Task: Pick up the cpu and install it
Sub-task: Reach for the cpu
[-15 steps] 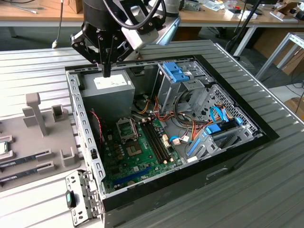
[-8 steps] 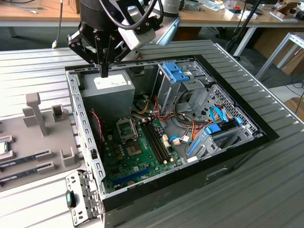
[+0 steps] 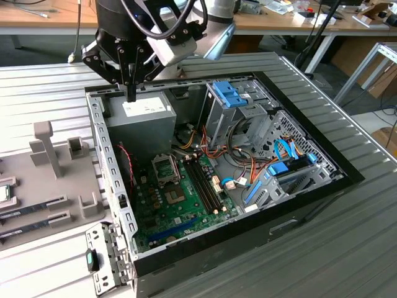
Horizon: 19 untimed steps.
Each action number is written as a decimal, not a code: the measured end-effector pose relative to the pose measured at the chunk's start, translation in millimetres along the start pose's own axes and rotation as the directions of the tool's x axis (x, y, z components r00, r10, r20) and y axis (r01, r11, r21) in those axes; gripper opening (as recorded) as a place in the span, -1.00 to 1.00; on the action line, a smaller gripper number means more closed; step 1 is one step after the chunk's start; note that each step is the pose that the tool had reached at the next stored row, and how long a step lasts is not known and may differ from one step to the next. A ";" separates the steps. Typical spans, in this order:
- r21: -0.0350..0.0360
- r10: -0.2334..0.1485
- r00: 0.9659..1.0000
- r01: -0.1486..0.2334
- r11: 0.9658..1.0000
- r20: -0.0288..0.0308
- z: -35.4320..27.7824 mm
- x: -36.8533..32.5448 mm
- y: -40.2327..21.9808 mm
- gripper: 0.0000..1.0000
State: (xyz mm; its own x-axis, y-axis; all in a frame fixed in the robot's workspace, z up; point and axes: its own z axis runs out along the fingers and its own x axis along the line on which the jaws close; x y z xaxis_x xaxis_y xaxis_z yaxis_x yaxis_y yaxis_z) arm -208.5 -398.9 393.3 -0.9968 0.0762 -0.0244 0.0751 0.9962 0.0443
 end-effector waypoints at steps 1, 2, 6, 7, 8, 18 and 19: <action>0.000 0.000 1.000 0.000 1.000 0.000 0.0 0.7 -0.1 -0.79; 0.000 0.000 1.000 0.000 1.000 0.000 0.0 1.8 -0.1 -0.79; 0.000 0.000 1.000 0.000 1.000 0.000 -0.1 5.4 -0.4 -0.79; 0.000 0.000 1.000 0.000 1.000 0.000 -0.2 6.4 -0.5 -0.79; 0.000 0.000 1.000 0.000 1.000 0.000 -0.1 7.5 -0.6 -0.79; 0.000 0.000 1.000 0.000 1.000 0.000 -0.4 14.5 -1.1 -0.79; 0.000 0.000 1.000 0.000 1.000 0.000 -0.4 15.2 -1.2 -0.79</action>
State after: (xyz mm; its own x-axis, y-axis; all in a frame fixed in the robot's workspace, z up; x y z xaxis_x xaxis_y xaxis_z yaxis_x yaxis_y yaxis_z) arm -223.8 -398.9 393.3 -0.9968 0.0762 -0.0245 0.0751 0.9962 0.0444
